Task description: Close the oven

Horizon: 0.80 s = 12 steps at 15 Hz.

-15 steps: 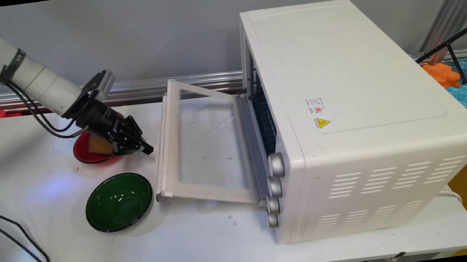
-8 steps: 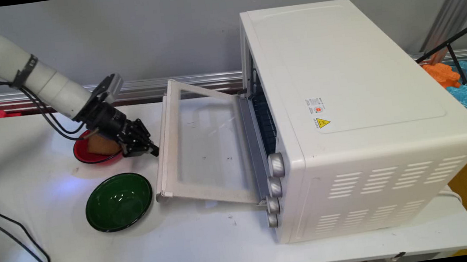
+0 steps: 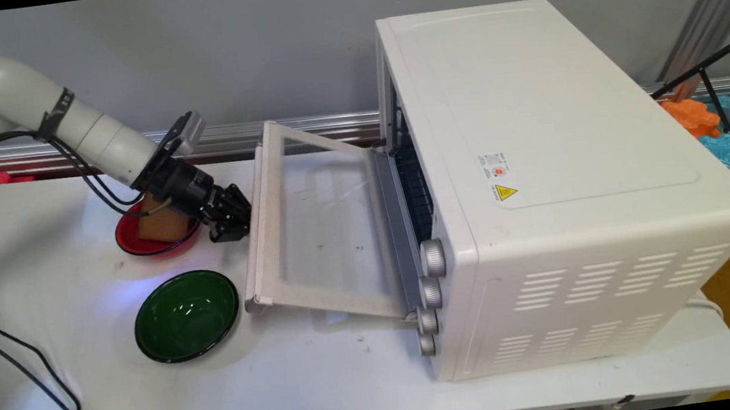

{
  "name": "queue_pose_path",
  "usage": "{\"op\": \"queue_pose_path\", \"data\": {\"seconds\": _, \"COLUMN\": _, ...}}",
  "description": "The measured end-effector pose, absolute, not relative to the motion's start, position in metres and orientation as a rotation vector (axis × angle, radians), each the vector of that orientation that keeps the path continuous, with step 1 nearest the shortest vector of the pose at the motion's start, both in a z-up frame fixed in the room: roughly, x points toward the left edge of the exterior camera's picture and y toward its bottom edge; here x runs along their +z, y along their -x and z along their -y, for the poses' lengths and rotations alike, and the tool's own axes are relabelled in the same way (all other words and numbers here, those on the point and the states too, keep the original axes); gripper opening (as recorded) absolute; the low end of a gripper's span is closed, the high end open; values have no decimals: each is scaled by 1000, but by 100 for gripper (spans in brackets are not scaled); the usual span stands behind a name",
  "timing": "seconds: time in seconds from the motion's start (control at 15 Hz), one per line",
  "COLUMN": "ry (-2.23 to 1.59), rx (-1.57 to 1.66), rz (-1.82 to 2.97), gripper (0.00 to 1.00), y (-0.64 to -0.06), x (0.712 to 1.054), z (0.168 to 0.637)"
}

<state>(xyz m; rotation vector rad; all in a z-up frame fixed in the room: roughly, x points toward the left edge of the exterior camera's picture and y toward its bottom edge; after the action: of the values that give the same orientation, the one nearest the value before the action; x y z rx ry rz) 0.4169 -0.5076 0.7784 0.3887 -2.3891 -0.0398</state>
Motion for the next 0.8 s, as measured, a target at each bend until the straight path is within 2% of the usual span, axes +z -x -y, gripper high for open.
{"op": "queue_pose_path", "data": {"seconds": 0.33, "ry": -391, "rx": -37, "rz": 2334, "gripper": 0, "y": -408, "x": 793, "z": 514}}
{"op": "queue_pose_path", "data": {"seconds": 0.8, "ry": -410, "rx": -29, "rz": 2216, "gripper": 0, "y": -384, "x": 837, "z": 526}}
